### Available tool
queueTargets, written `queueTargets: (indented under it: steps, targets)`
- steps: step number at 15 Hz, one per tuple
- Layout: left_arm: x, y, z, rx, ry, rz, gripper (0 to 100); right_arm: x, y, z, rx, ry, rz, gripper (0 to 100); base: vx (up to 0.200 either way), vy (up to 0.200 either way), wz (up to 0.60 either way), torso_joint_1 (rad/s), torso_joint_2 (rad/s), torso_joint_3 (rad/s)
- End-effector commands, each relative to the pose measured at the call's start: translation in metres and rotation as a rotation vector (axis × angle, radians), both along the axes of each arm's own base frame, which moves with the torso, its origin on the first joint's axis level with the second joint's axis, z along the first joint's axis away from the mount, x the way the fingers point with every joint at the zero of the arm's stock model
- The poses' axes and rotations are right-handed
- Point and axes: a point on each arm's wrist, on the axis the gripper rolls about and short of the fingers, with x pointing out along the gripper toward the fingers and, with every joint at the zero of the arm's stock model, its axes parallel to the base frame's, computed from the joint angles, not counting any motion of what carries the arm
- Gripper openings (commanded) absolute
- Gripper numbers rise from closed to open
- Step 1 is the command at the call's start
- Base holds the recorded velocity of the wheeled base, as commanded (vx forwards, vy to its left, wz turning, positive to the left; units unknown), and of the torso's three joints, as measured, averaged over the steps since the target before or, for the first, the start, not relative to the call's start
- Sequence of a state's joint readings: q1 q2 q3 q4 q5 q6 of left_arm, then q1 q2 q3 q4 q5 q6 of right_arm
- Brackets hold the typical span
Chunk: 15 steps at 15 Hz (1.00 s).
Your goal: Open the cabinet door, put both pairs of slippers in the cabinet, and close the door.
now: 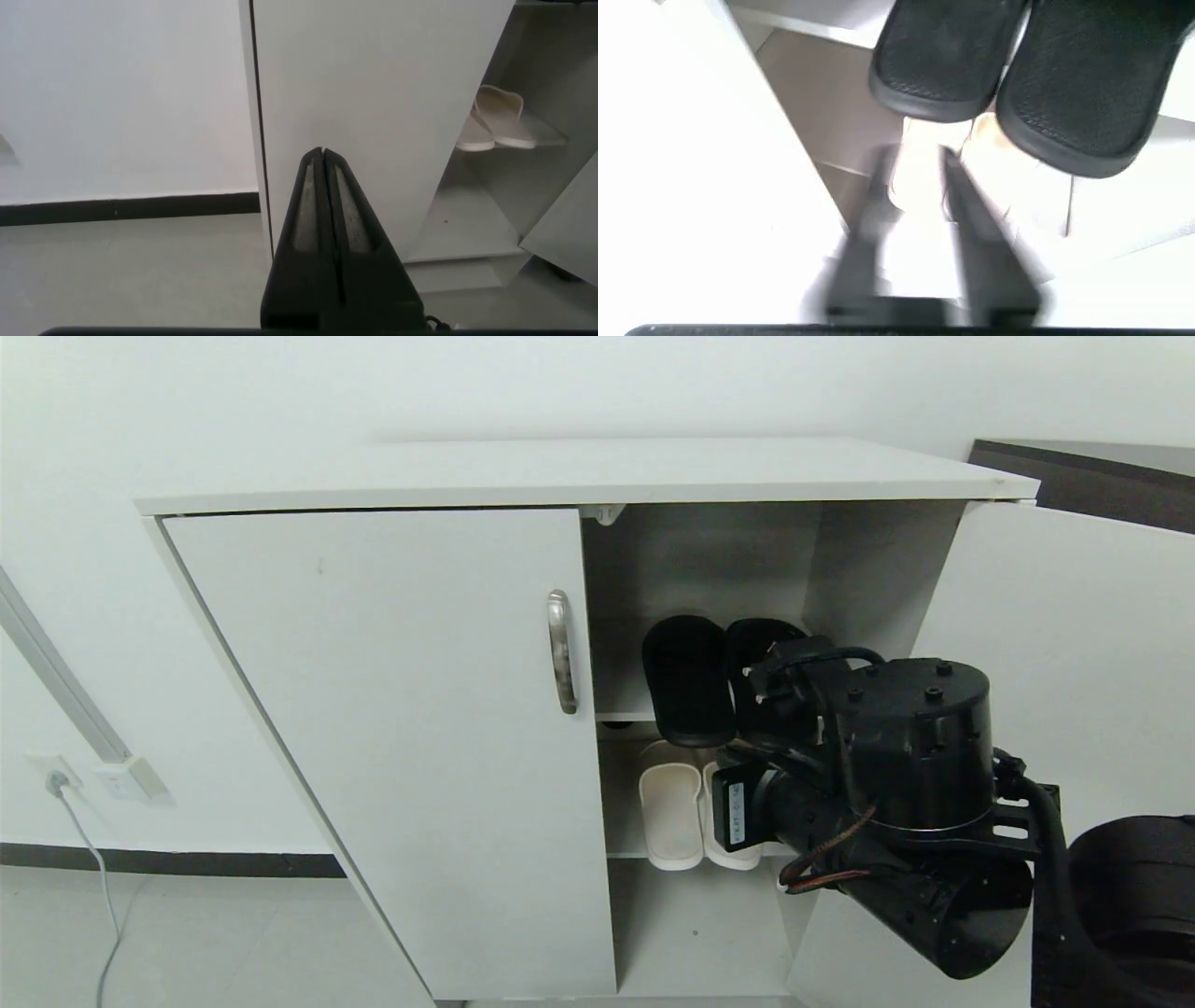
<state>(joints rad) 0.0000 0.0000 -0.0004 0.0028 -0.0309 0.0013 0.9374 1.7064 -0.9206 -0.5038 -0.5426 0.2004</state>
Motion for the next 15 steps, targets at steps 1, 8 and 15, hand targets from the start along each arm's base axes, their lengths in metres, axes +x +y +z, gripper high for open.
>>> queueTargets:
  steps: [1, 8, 15]
  targets:
    - [0.0, 0.0, 0.0, 0.0, -0.001, 0.0, 0, -0.001, 0.002, -0.004, -0.007, 0.008, 0.008, 0, 0.0, 0.0, 0.0, 0.0, 0.0, 0.0]
    - [0.0, 0.0, 0.0, 0.0, 0.001, 0.0, 0, 0.001, 0.014, -0.021, -0.011, 0.001, 0.021, 0, 0.0, 0.0, 0.0, 0.0, 0.0, 0.0]
    - [0.0, 0.0, 0.0, 0.002, 0.002, -0.001, 0, 0.001, 0.012, -0.029, -0.037, 0.019, 0.02, 0, -0.143, 0.0, 0.0, 0.003, 0.0, 0.0]
